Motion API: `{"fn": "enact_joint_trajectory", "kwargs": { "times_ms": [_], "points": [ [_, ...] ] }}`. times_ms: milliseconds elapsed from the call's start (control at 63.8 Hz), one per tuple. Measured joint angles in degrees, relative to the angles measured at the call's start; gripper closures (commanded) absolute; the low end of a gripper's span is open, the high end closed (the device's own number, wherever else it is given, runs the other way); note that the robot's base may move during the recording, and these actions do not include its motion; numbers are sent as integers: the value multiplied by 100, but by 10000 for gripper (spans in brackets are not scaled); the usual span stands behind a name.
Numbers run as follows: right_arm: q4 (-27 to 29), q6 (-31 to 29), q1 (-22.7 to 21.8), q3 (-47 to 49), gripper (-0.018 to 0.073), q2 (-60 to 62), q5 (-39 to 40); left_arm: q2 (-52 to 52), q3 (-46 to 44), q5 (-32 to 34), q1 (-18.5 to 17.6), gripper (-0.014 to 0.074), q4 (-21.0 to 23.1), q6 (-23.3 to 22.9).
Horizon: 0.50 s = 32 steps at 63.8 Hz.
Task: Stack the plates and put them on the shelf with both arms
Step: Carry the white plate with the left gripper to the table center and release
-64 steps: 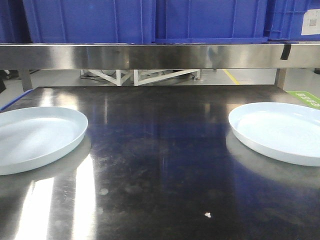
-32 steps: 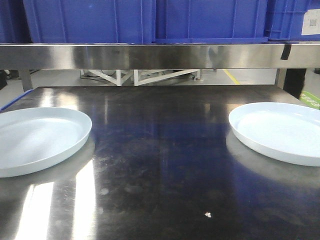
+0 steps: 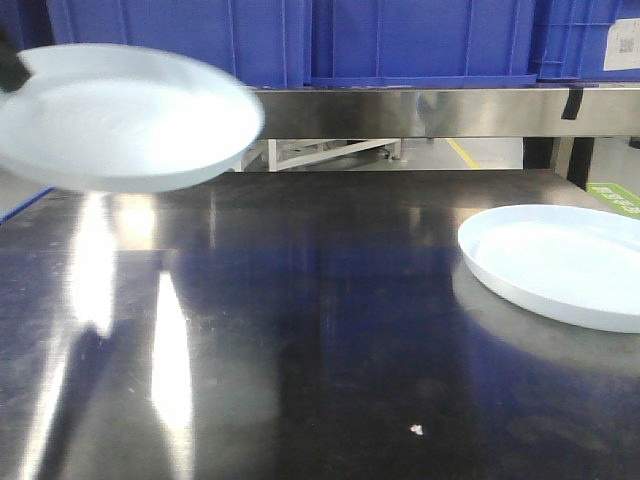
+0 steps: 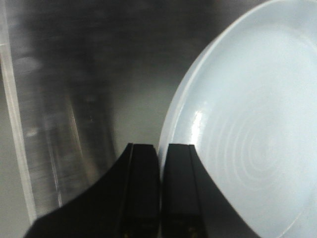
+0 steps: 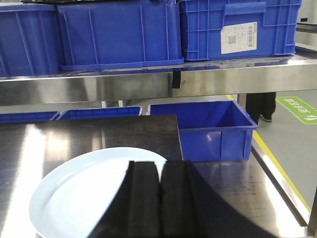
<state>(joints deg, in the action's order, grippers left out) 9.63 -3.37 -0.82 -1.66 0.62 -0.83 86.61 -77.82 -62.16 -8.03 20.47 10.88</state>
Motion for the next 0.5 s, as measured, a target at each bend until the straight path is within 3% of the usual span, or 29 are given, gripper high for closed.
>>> {"fn": "enact_joint_trajectory", "kwargs": {
  "times_ms": [282,502],
  "points": [
    [0,0,0,0,502,0,0,94,-14,-258,-1815,507,-5,255],
    [0,0,0,0,502,0,0,795,-14,-258,-2616,507,-230,268]
  ]
}}
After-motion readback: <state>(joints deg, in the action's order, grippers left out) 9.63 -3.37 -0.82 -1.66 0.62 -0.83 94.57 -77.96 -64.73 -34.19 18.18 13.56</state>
